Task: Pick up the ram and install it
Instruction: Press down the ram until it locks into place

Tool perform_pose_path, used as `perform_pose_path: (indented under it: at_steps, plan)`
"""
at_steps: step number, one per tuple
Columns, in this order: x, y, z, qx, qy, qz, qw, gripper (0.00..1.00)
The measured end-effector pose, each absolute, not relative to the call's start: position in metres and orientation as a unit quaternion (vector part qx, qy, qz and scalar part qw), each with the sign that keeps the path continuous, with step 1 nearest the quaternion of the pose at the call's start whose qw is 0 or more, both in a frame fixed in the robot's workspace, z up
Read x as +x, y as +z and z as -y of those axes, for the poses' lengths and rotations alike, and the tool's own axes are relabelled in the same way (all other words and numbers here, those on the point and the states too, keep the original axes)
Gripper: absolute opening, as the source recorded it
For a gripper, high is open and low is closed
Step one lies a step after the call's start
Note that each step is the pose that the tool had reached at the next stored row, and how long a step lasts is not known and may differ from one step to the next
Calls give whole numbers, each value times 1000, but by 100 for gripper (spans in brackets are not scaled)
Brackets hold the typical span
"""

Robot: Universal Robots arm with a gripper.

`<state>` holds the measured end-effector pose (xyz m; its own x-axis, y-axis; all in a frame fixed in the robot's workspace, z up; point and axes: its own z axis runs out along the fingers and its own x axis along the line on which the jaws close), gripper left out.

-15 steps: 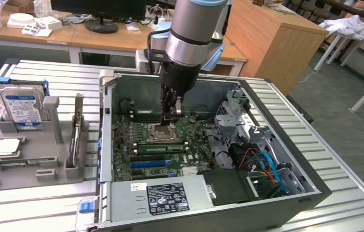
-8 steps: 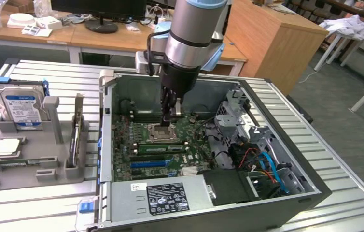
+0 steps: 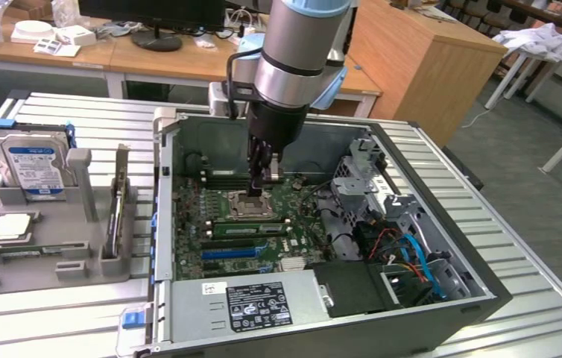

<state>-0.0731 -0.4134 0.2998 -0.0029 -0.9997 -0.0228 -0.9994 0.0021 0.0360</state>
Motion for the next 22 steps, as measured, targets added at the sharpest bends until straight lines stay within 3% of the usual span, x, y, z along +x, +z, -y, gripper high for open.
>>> perform_pose_path:
  at_steps: [22]
  plan:
    - [-73,291,413,706,-21,708,5,11]
